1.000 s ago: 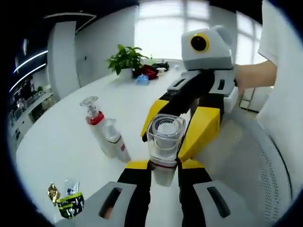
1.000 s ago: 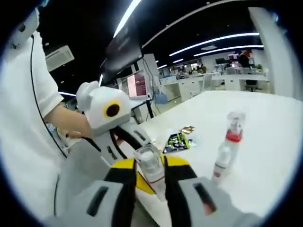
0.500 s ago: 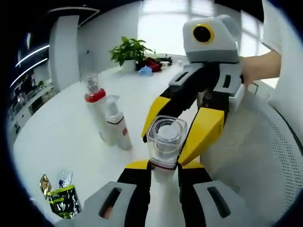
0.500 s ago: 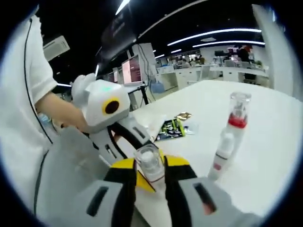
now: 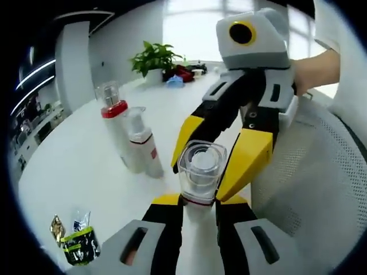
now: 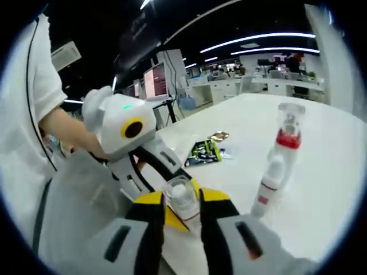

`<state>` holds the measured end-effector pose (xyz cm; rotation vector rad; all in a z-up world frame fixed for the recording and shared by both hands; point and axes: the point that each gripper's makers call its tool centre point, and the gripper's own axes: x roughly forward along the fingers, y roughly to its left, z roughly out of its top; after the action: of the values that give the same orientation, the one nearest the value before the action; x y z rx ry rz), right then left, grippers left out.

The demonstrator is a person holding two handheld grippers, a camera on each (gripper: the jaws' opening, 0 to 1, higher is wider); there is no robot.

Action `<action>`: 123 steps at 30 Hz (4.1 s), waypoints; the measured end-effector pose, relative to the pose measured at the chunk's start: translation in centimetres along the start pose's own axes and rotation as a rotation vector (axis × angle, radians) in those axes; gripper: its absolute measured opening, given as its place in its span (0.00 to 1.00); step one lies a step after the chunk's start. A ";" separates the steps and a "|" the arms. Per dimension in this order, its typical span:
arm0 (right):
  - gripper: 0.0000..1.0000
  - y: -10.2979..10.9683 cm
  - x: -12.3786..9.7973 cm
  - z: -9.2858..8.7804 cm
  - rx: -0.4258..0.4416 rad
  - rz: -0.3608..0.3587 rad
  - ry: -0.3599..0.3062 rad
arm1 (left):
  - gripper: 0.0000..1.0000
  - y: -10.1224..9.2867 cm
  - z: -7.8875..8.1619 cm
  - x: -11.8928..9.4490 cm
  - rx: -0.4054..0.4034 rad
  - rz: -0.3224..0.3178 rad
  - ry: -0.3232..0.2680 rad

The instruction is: Arrange the skincare products in the storage area until every visible bottle or jar stands upright without overlapping.

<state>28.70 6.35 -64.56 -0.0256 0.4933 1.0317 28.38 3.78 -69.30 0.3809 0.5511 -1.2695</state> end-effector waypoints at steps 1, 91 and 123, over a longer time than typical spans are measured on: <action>0.23 0.0 0.0 -0.1 0.005 0.000 0.001 | 0.18 0.0 -0.1 0.1 0.005 -0.001 0.003; 0.67 -6.3 -7.1 -1.2 0.146 -0.295 -0.028 | 0.32 8.5 1.6 3.7 0.067 -0.075 0.045; 0.80 -5.1 -8.1 -0.2 0.117 -0.300 -0.050 | 0.69 7.8 -1.1 -2.0 -0.219 0.115 0.054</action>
<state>29.48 -2.97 -62.58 0.0299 0.4870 0.7071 35.28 7.97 -69.28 0.2600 0.6979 -1.0787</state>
